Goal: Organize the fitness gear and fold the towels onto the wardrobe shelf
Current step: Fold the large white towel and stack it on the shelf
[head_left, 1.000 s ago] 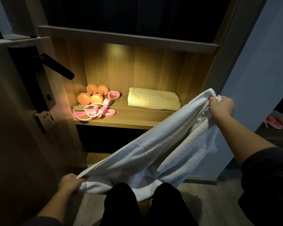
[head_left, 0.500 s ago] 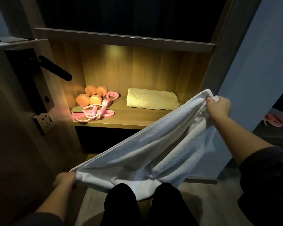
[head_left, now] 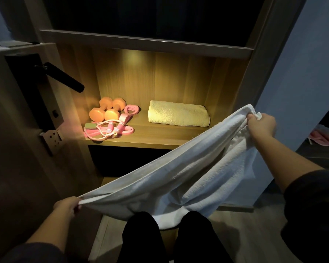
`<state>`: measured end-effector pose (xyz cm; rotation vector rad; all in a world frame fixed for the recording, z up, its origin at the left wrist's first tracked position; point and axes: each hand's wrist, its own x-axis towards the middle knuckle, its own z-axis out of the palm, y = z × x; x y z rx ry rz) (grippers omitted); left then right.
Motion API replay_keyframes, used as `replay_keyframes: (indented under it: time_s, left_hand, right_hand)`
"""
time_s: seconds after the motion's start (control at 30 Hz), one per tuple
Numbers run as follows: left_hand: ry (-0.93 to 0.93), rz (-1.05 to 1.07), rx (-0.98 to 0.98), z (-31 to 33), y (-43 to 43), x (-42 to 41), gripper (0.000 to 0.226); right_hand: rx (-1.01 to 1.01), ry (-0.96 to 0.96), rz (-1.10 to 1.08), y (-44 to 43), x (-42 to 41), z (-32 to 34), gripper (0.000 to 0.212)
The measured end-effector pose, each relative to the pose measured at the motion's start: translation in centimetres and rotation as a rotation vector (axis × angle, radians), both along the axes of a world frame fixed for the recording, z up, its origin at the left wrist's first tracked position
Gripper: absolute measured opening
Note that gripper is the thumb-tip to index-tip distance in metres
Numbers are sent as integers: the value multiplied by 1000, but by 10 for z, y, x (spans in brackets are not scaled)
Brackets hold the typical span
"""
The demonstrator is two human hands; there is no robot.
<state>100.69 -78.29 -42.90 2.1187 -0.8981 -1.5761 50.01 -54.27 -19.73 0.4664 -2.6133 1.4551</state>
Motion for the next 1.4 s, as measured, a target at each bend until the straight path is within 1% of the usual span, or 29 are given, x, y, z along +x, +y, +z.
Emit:
replay_keyframes:
  time_s: [0.03,0.1,0.13,0.17,0.23,0.33,0.4,0.5,0.63,0.73,0.83,0.87,0.9,0.97,1.0,1.03,1.1,1.17,1.2,1.27,1.33,1.4]
  left_hand:
    - [-138,-44,-28,2,3,1,13]
    - [-434,-206,-103,7,8,0,19]
    - [-498,-271,-129,11,12,-3,21]
    - [-516,-335,-157,17,18,-9,22]
    - [-455,-440,-252,32,28,-28,24]
    - [-214,-544,-476,66,39,-67,23]
    - [-107,-616,-613,97,48,-97,21]
    - [4,-654,-761,145,61,-138,18]
    - [168,-761,-964,196,81,-182,16]
    - [293,-832,-1071,222,97,-208,23]
    - [294,-903,-1140,237,109,-228,42]
    - [272,-921,-1152,239,111,-234,44]
    - [241,-937,-1165,241,113,-239,41]
    - [134,-967,-1205,241,116,-247,19]
    - [64,-967,-1224,240,115,-250,6]
    - [5,-947,-1232,240,112,-251,10]
    - [-56,-862,-1204,240,102,-247,21]
    - [-88,-705,-1135,237,81,-231,17]
    - [-87,-599,-1100,233,69,-220,21]
    - [-115,-418,-1042,229,45,-191,33]
    - [-197,-290,-1033,227,23,-162,34]
    - [-280,-227,-1037,232,6,-142,31]
  right_hand:
    - [-4,-5,7,0,2,1,26]
    - [-16,-9,36,-3,8,2,26]
    - [-24,2,64,-5,11,3,25]
    - [-29,21,102,-8,15,5,24]
    - [-27,66,203,-17,28,9,24]
    - [47,176,387,-32,58,11,26]
    - [98,266,469,-40,78,10,25]
    - [87,320,538,-44,98,13,22]
    - [115,339,608,-43,111,16,27]
    - [107,342,611,-39,113,15,27]
    - [96,330,629,-37,115,13,25]
    - [96,328,638,-36,116,12,24]
    - [100,328,646,-36,118,11,23]
    - [99,319,671,-35,121,8,23]
    - [86,315,692,-35,122,7,23]
    - [68,313,715,-34,123,7,21]
    - [3,296,728,-31,119,6,19]
    - [-50,237,662,-26,102,6,20]
    - [-33,203,605,-23,88,6,24]
    - [65,169,491,-13,56,6,32]
    - [154,138,377,1,26,5,37]
    - [300,119,308,14,1,4,38]
